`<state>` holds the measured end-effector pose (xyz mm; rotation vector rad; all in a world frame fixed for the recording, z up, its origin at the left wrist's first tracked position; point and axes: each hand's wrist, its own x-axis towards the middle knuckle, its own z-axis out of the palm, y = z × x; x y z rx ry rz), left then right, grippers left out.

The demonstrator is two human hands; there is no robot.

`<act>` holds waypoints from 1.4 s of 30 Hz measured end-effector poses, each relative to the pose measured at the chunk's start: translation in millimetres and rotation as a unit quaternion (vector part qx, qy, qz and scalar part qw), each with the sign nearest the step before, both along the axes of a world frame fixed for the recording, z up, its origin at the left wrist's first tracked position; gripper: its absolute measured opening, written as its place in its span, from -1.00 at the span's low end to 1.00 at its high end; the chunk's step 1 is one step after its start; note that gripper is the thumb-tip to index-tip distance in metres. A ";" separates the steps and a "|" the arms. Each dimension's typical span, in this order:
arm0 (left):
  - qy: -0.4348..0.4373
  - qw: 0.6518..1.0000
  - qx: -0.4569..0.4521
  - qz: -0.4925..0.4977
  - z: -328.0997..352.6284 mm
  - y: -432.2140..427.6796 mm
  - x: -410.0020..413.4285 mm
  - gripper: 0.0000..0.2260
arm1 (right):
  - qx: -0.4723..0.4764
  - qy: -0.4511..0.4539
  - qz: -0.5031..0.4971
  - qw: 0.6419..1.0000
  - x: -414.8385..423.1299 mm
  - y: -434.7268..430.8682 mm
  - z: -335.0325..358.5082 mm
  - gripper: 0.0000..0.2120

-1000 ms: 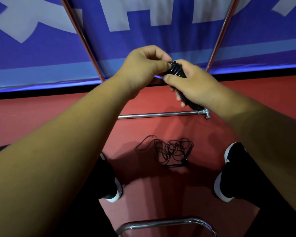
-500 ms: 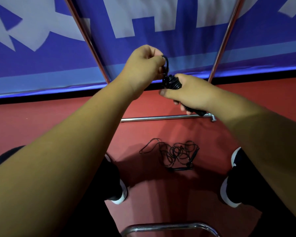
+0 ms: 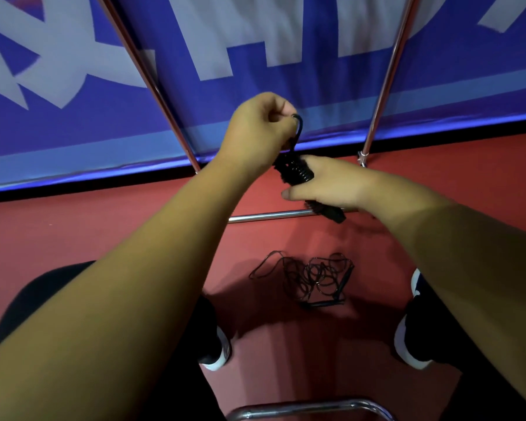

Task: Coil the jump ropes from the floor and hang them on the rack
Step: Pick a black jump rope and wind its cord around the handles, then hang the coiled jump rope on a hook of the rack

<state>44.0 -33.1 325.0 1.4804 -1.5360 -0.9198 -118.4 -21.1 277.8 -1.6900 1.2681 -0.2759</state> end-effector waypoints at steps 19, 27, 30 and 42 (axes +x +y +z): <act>-0.003 0.998 -0.055 0.045 104.2 61.6 20.4 -0.98 | -0.091 -0.156 -0.101 0.978 6.0 29.4 155.1 -0.96; 0.003 0.993 -0.110 0.030 203.4 83.7 20.7 -0.89 | -0.175 -0.163 -0.110 0.965 7.5 53.6 252.0 -0.94; -0.037 0.989 -0.142 0.034 232.3 83.7 13.2 -0.88 | -0.205 -0.185 -0.141 0.951 2.9 55.7 281.8 -0.96; -0.059 0.981 -0.183 -0.002 303.1 31.8 -62.2 -0.95 | -0.330 -0.128 -0.209 0.911 -61.8 30.0 355.0 -0.94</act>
